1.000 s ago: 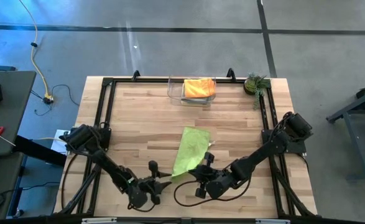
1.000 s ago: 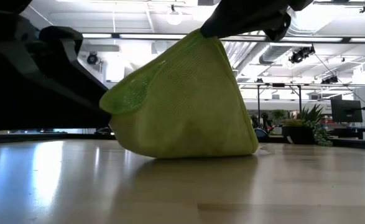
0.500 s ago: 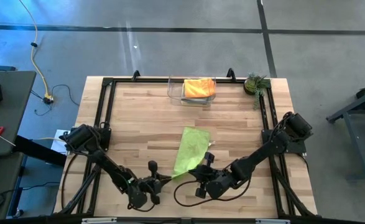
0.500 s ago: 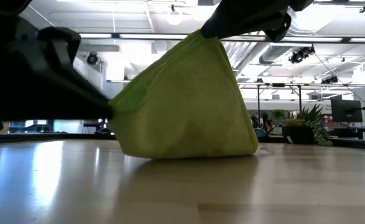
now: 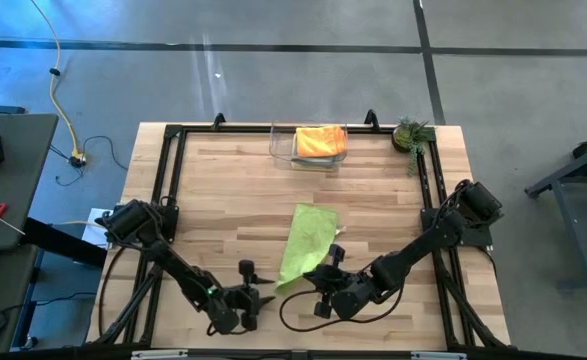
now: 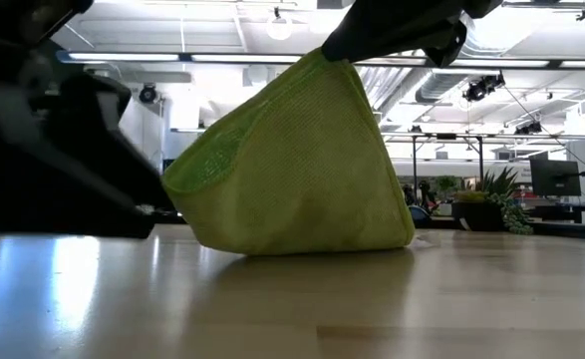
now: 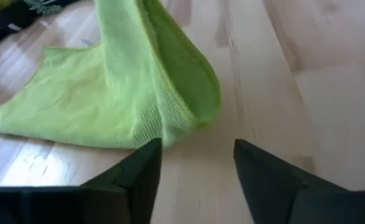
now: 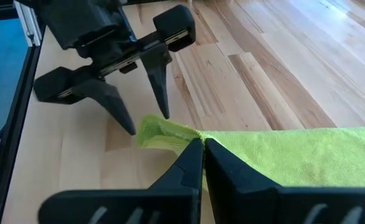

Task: Fold microfiber towels
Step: Fold the green towel on the table

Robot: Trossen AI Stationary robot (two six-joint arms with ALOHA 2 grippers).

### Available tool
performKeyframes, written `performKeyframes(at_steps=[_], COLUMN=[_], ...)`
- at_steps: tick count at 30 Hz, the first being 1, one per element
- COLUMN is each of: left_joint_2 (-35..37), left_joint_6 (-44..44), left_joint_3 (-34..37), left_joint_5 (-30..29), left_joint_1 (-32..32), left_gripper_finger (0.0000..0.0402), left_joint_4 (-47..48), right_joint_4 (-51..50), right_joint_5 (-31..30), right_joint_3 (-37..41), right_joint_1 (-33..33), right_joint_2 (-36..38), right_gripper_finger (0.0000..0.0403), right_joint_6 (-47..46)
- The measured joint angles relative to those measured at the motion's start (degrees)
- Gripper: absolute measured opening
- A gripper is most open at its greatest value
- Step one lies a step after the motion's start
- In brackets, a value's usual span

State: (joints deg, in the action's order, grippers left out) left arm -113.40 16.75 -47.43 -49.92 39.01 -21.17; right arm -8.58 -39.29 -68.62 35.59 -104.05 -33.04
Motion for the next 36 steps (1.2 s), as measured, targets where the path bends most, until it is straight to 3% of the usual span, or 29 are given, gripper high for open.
performKeyframes(at_steps=[6,16,22,29,36], left_joint_2=[0.0,-0.16,-2.9,-3.45,-3.45], left_joint_6=[1.52,-0.89,-4.32,-6.46,-6.46], left_joint_3=[-3.2,-3.66,-4.98,-6.51,-6.7], left_joint_5=[-4.47,-3.46,-2.12,-6.69,-8.62], left_joint_1=[-0.38,-0.22,-0.58,-0.81,-0.71], left_gripper_finger=[0.0217,0.0181,0.0187,0.0194,0.0143], left_joint_4=[-0.06,2.83,3.0,2.51,2.55], right_joint_4=[0.0,0.0,0.02,0.07,0.07], right_joint_5=[-0.77,-0.77,-0.81,-0.85,-0.88], right_joint_3=[0.0,0.0,0.0,0.0,0.0], right_joint_1=[0.0,0.0,0.0,0.01,0.0], right_joint_2=[0.0,0.0,0.0,0.0,0.0], right_gripper_finger=[0.0,0.0,0.0,0.0,0.0], right_joint_6=[0.03,0.78,1.07,1.08,1.11])
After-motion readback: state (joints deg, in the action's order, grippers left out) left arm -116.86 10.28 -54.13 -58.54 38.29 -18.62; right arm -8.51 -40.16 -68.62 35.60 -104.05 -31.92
